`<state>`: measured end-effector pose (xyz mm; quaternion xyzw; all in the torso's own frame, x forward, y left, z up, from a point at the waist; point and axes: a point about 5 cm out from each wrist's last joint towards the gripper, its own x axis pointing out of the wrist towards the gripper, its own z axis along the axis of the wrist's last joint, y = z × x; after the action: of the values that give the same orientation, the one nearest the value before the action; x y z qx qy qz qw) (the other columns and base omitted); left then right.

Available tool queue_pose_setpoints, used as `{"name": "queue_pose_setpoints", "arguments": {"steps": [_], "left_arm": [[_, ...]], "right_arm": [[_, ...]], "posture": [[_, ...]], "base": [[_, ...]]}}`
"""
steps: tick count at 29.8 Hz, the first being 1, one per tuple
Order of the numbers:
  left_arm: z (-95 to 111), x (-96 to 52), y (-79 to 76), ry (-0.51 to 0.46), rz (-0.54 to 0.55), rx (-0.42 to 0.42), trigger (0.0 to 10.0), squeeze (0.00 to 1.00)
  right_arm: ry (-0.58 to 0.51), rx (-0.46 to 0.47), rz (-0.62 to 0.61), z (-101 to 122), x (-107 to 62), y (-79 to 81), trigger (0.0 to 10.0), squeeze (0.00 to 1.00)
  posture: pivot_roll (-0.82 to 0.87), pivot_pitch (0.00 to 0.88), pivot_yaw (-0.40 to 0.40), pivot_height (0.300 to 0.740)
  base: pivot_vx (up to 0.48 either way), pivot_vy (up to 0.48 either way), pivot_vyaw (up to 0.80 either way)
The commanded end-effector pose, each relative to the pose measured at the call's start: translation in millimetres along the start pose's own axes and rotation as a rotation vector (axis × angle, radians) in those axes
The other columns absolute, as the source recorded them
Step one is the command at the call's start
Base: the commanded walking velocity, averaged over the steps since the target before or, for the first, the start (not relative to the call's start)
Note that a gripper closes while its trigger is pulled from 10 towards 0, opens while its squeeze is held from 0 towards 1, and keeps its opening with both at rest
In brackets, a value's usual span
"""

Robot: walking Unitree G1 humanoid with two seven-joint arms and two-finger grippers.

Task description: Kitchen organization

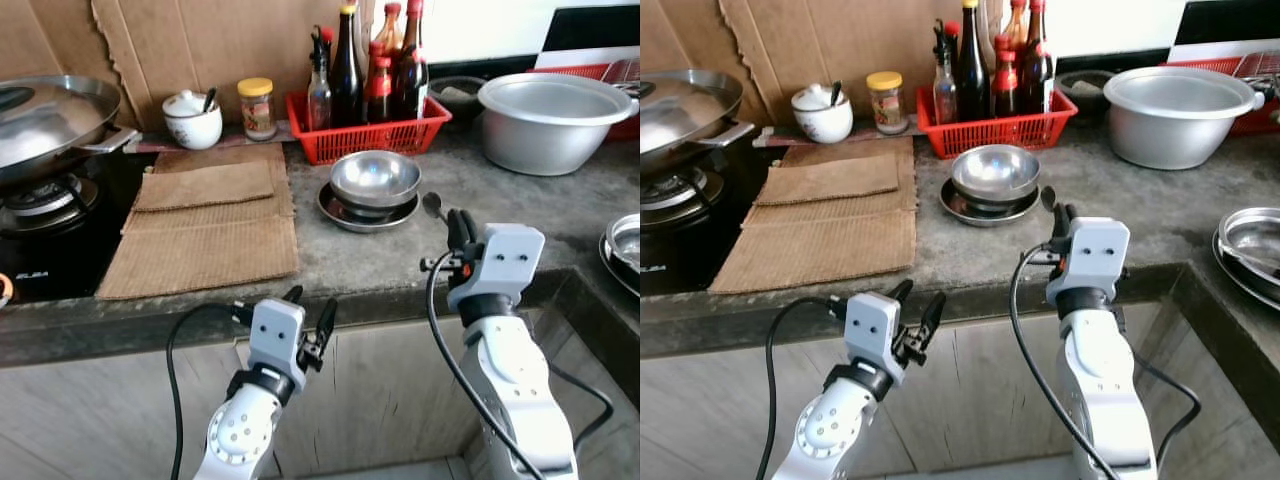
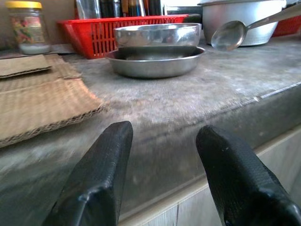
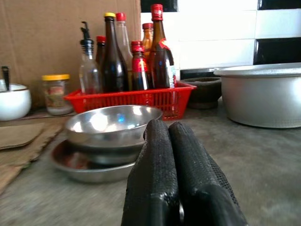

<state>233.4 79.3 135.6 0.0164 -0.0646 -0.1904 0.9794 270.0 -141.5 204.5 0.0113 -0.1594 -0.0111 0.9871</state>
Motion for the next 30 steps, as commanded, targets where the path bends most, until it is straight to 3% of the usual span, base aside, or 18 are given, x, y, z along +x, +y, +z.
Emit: {"name": "queue_pose_setpoints", "arguments": {"steps": [1,30], "left_arm": [[-0.8,-1.3,-1.0,0.003,-0.006,0.006,10.0,0.00],[-1.2,-1.7,-1.0,0.006,-0.006,0.006,10.0,0.00]], "right_arm": [[-0.005,0.004,0.010,1.9,-1.6,3.1,0.0,0.00],[0.023,0.023,0.064,-2.1,-7.6,14.2,0.0,0.00]], "posture": [[0.04,0.015,0.009,0.740],[0.03,0.018,0.010,0.740]], "base": [[-0.307,0.000,0.00],[-0.306,0.000,0.00]]}}
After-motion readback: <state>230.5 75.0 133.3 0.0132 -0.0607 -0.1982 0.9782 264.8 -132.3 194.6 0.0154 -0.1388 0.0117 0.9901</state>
